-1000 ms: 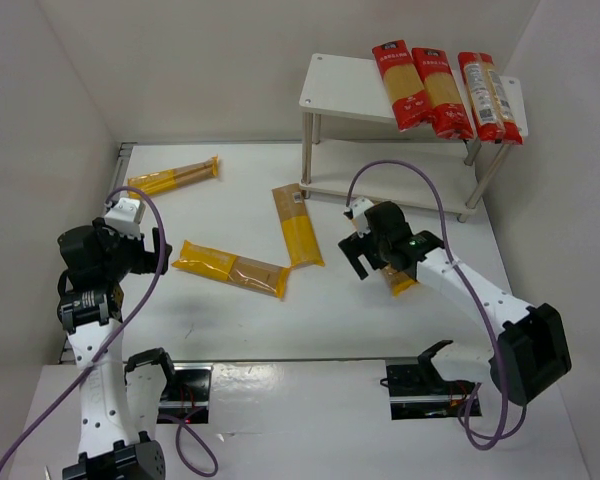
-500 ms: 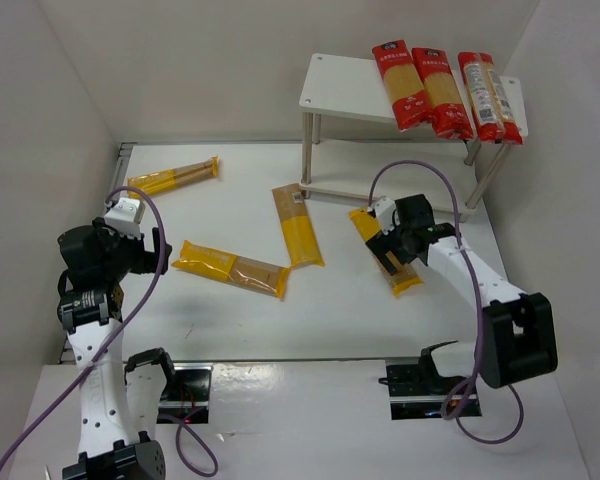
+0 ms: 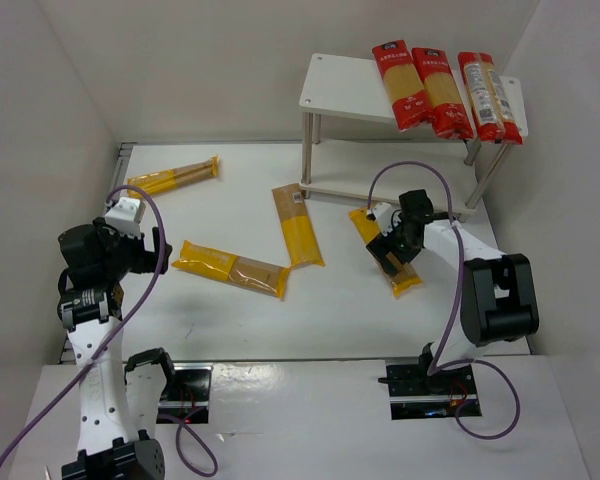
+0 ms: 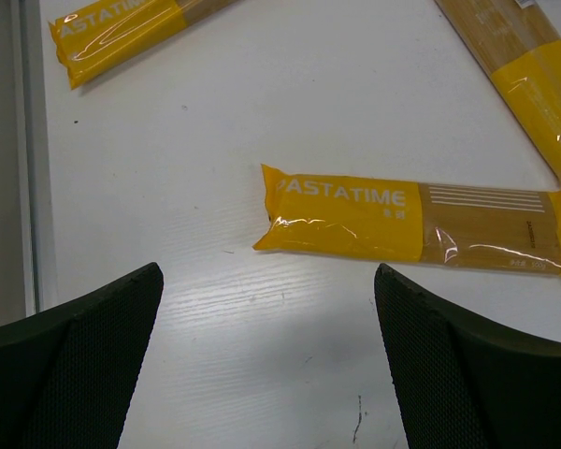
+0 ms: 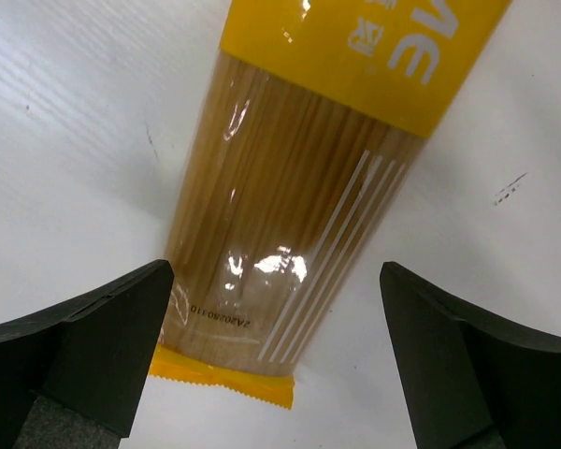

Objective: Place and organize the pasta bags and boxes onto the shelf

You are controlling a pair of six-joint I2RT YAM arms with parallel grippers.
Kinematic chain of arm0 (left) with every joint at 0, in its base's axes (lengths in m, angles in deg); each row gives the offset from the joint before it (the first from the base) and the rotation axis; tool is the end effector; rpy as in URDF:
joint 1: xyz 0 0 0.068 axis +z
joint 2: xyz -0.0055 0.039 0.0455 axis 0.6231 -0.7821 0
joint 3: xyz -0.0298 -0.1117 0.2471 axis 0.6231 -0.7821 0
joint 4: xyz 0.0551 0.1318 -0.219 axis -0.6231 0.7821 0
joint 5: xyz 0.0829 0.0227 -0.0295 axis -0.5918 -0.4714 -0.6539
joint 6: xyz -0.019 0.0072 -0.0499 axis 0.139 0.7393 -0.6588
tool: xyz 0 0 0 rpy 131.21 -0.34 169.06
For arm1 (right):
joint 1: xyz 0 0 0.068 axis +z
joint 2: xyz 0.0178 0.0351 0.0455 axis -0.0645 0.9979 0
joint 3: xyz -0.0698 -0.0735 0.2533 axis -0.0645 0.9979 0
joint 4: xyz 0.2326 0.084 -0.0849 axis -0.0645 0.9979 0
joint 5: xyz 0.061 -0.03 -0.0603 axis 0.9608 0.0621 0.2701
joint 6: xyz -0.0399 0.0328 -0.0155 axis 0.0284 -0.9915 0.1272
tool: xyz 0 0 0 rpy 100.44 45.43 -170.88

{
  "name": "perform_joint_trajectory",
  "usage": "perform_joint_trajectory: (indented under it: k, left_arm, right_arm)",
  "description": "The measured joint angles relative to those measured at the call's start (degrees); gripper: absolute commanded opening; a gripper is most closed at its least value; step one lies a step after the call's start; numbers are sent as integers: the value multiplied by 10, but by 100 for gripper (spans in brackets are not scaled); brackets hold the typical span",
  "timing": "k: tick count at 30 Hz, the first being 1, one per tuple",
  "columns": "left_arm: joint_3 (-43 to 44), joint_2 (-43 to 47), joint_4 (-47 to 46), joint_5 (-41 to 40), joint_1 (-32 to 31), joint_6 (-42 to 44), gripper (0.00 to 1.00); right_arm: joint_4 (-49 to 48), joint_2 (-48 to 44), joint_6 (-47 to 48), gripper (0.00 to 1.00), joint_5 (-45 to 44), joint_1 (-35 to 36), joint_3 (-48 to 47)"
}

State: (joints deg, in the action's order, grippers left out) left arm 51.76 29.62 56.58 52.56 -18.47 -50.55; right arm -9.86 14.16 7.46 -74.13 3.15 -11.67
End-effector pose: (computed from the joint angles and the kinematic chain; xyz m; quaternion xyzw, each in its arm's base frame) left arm 0.1453 0.0382 0.3294 0.0378 0.8297 -0.0235 0.5565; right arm 0.2836 0.0392 0.1816 -0.3827 0.8994 0.0155 0.2108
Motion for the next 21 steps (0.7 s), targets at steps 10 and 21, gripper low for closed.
perform_joint_trajectory:
  k: [10,21]
  left_arm:
    - [0,-6,-1,-2,0,0,99]
    - [0,-10,-2,-5,0,0,99]
  right_arm:
    - [-19,37,-79,100,-12,0,-11]
    - [-42,78,-119,100,-7,10,-49]
